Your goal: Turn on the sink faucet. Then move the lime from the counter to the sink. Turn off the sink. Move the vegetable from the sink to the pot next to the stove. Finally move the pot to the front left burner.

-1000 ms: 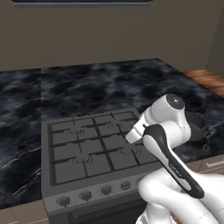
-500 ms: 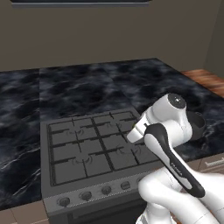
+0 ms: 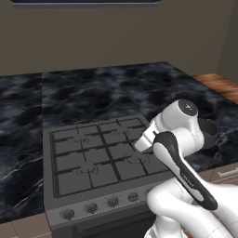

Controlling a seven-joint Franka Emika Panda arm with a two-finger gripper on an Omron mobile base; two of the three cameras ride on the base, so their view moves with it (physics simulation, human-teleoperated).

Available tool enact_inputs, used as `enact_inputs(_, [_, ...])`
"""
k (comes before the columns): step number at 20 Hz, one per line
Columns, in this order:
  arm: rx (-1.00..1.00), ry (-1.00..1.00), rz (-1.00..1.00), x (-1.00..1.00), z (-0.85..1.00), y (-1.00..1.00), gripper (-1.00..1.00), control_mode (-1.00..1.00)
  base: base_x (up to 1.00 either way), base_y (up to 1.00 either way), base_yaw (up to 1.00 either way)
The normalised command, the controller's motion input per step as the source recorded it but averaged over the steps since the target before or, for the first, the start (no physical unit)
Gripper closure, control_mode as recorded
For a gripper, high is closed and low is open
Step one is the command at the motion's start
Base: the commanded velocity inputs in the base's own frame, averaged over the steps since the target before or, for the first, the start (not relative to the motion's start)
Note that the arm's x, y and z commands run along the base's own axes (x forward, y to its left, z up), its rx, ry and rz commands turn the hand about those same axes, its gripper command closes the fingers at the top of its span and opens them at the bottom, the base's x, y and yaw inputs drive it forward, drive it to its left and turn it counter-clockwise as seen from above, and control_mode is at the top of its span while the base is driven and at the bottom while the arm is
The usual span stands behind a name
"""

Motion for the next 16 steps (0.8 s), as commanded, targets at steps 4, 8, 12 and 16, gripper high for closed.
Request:
enact_inputs(4, [0.0,0.0,-0.14,0.33,0.11,-0.22,1.0,-1.0,0.0,0.0,0.0])
enact_inputs(8, [0.0,0.01,-0.2,0.49,0.31,-0.39,1.0,-1.0,0.0,0.0,0.0])
enact_inputs(12, [0.0,0.03,-0.2,0.49,0.31,-0.45,1.0,-1.0,0.0,0.0,0.0])
enact_inputs(16, [0.0,0.07,-0.2,0.46,0.19,-0.49,1.0,-1.0,0.0,0.0,0.0])
